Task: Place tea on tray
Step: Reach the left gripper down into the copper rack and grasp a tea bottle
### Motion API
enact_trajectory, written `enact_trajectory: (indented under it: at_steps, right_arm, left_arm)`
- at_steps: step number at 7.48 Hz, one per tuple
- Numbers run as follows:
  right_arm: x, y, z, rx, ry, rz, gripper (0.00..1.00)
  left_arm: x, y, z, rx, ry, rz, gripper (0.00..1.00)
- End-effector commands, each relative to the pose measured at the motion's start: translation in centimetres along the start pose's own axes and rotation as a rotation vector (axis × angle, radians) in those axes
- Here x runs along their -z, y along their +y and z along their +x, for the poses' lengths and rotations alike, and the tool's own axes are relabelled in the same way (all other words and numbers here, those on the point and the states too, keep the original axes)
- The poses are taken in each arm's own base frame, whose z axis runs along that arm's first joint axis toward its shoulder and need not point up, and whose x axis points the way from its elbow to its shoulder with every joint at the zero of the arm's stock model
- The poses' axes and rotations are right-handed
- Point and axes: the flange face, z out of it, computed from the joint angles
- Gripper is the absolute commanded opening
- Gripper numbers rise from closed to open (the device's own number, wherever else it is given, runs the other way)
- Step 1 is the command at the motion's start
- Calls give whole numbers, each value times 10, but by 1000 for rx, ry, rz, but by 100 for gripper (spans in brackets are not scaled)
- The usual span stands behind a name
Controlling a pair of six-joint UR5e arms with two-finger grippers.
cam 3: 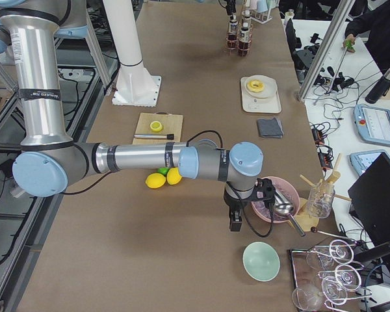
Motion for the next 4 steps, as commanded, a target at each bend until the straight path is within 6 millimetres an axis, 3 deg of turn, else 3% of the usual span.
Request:
enact_trajectory:
  at_steps: [1, 2, 4]
  right_arm:
    - [2, -6, -3, 8, 2, 3, 100]
    - [1, -6, -2, 8, 2, 1, 100]
    - [0, -16, -1, 7, 1, -2, 100]
  left_arm:
    - [-2, -3, 0, -3, -6, 3, 59]
    - [-3, -2, 0, -2, -6, 2, 39]
    - [-1, -3, 2, -3, 0, 3, 34]
